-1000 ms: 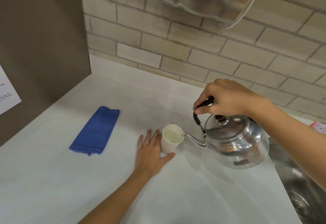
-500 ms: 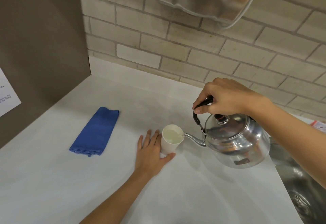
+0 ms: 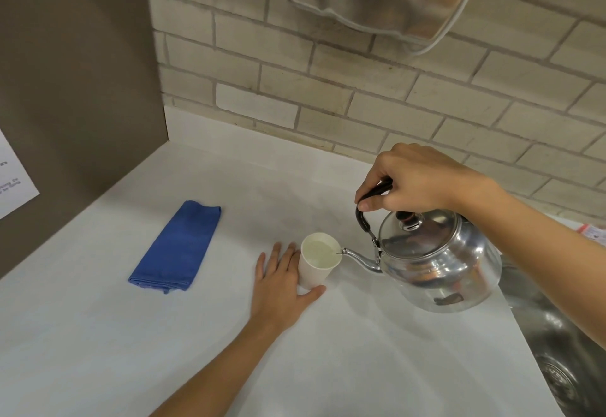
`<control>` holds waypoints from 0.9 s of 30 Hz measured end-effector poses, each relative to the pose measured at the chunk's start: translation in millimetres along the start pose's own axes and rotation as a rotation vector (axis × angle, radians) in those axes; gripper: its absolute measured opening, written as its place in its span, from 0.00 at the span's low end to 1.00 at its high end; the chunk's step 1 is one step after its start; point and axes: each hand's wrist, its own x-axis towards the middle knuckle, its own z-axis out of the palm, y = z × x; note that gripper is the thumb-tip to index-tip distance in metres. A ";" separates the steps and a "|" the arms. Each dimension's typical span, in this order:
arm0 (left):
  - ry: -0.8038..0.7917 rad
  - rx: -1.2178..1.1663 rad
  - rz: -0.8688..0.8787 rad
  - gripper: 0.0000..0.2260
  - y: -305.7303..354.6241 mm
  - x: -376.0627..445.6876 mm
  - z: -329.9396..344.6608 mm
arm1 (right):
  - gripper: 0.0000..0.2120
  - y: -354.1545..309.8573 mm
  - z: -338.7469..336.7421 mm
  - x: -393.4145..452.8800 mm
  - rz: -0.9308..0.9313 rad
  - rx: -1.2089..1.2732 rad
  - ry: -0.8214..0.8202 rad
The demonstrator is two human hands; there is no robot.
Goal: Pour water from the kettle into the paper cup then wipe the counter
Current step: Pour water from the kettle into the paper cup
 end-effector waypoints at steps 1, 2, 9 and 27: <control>0.000 0.000 0.001 0.42 -0.2 0.2 0.4 | 0.06 -0.2 -0.3 0.6 -0.003 -0.005 0.001; 0.000 0.000 0.002 0.42 -0.4 0.3 0.8 | 0.06 -0.4 -0.6 1.1 -0.007 -0.009 0.003; 0.014 -0.006 0.002 0.42 -2.1 0.9 3.7 | 0.06 -0.5 -2.0 3.9 -0.023 -0.026 0.016; 0.017 0.007 -0.002 0.43 -2.2 0.9 4.9 | 0.10 35.4 16.5 -14.7 0.108 0.266 0.027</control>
